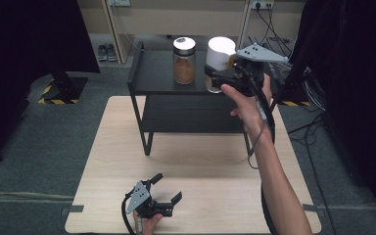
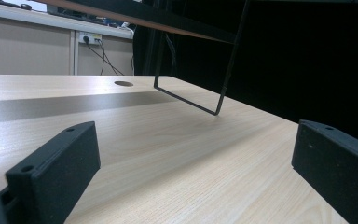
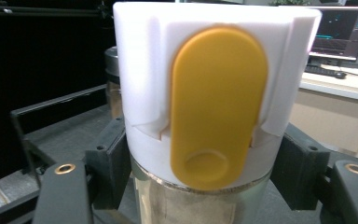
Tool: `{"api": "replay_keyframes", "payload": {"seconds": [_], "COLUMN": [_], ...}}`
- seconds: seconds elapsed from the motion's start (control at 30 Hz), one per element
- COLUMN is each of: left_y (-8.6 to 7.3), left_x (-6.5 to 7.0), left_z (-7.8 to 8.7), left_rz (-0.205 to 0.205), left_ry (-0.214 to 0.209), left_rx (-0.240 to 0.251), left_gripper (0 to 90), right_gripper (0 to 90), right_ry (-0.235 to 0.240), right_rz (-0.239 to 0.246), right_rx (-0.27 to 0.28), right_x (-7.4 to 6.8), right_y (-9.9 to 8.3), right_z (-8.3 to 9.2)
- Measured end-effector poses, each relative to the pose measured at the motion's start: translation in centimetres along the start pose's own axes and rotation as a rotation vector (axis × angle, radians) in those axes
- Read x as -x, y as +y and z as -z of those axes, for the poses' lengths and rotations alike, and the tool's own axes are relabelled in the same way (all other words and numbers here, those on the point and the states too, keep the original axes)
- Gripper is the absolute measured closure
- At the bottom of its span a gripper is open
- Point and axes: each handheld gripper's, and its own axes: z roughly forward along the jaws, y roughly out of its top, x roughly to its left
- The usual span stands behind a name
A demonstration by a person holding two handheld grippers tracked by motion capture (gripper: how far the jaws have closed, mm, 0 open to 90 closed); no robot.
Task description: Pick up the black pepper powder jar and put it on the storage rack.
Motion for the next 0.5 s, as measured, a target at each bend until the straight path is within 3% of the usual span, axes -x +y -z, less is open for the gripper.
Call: {"api": "replay_keyframes", "payload": {"seconds": [0.5], "left_y": [0.0], "left_x": [-0.1], "left_z": [0.0], "left_rz": [0.002], "left_ry": [-0.002], "left_rx": [0.003], "left_gripper": [0.3], "right_gripper": [30.9], "right_ry": [-0.066], "right_rz": [-0.018], "right_rx": [-0.011], "right_x": [-0.1], "right_y": [1.0], "right_z": [-2.0]}}
